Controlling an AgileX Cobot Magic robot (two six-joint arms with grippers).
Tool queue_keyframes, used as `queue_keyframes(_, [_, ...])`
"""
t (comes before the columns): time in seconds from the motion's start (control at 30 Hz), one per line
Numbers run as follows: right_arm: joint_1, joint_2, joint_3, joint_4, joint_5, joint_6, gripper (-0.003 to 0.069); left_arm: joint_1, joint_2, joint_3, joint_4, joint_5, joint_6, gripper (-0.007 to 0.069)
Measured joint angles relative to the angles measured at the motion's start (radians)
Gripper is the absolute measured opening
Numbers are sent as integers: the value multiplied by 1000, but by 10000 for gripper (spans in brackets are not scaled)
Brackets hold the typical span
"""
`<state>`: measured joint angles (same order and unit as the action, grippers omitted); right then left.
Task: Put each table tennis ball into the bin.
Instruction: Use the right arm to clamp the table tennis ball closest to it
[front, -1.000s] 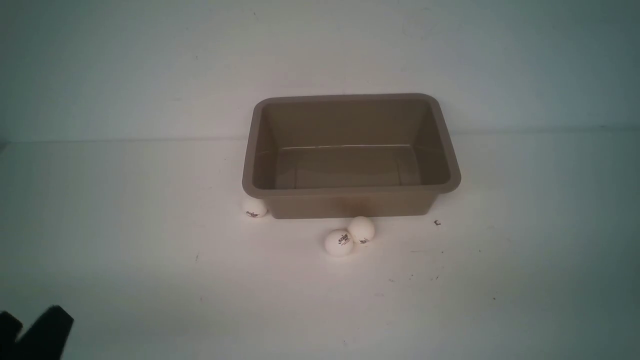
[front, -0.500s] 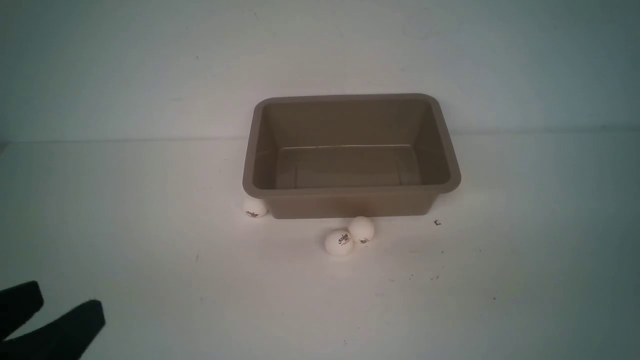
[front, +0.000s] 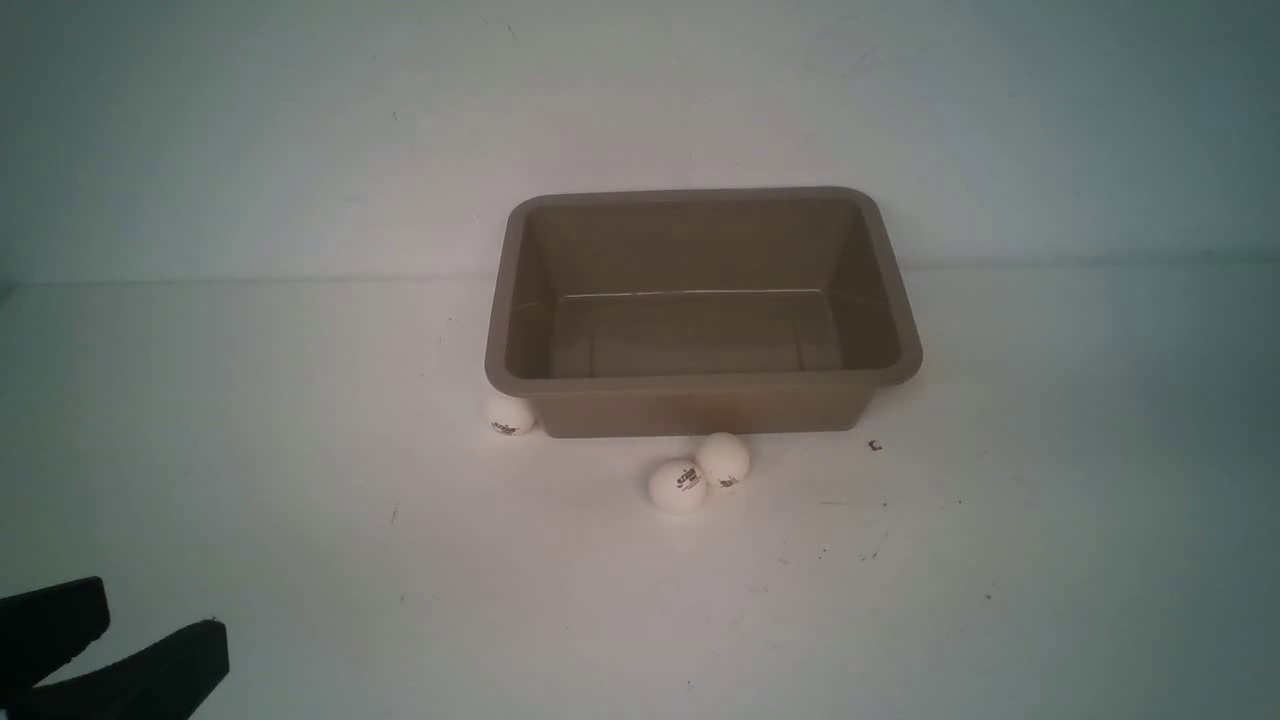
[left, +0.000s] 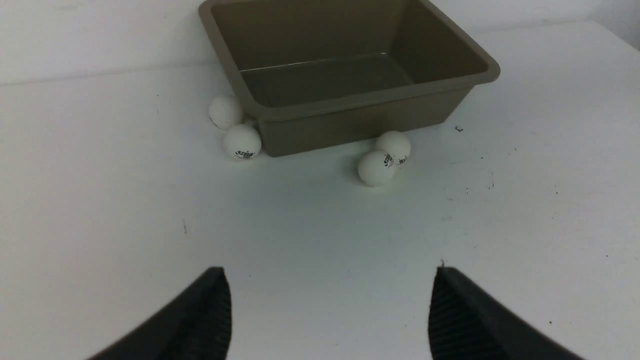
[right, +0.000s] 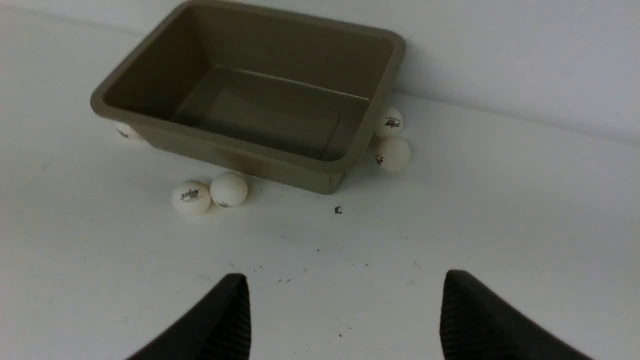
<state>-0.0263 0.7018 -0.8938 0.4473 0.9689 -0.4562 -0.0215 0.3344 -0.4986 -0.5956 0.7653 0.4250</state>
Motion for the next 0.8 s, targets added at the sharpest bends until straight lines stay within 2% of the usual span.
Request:
queue_keyframes(0.13, [0,146,-106,-6,61,-80,462,0,0,0,0,21,6,478])
queue_keyframes(0.37, [0,497,-305,-27,133,-138,462,0,0,0,0,1,21,478])
queue_keyframes(0.8, [0,755,-334,-37,71,-259,462,0,0,-1,0,-64,17,478])
